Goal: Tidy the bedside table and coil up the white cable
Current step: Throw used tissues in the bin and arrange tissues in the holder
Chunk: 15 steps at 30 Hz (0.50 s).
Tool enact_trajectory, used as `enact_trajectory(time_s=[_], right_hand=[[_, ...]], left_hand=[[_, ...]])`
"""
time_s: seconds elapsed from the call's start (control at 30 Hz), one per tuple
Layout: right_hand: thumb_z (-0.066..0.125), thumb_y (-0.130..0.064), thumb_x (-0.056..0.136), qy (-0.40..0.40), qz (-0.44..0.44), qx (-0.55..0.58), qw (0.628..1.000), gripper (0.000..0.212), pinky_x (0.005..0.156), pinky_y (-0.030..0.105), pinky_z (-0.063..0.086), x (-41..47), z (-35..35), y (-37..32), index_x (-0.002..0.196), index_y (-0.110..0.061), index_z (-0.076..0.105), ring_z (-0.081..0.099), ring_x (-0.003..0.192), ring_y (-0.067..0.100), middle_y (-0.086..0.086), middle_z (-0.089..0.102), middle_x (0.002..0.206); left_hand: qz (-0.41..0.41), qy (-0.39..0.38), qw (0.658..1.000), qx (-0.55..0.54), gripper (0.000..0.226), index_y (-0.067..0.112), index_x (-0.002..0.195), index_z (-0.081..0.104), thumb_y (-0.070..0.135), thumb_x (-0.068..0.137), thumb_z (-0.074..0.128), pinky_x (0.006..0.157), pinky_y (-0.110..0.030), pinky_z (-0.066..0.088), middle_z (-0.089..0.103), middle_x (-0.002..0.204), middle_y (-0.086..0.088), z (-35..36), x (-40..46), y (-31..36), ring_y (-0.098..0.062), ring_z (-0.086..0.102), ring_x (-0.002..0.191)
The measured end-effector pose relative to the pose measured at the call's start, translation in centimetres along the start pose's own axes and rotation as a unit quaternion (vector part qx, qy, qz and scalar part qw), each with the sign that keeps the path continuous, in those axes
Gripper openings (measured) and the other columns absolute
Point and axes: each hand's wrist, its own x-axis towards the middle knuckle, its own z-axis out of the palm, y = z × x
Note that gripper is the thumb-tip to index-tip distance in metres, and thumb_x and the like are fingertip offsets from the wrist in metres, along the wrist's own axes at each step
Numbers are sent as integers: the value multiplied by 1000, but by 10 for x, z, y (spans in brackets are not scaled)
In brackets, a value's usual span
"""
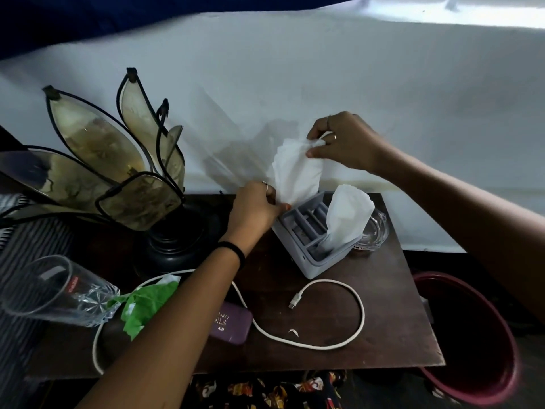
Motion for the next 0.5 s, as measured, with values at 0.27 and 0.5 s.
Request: enact_trajectory(time_s=[0.27,0.5], right_hand=[[72,-15,79,-63,-8,-62,996,20,74,28,44,-1,15,3,99,-12,68,60,86,23,5,68,99],[73,-20,81,-66,5,-41,997,45,92,32,47,-15,3,-8,123,-17,57,61,103,23,6,62,117]], left_hand=[[9,16,999,-31,26,10,96,70,21,74,78,76,-31,52,72,94,-5,0,-7,-1,-20,66,90],[-9,43,999,-13,46,15,117,61,24,75,77,90,-38,51,64,118,-5,-18,-37,-6,-23,61,104]])
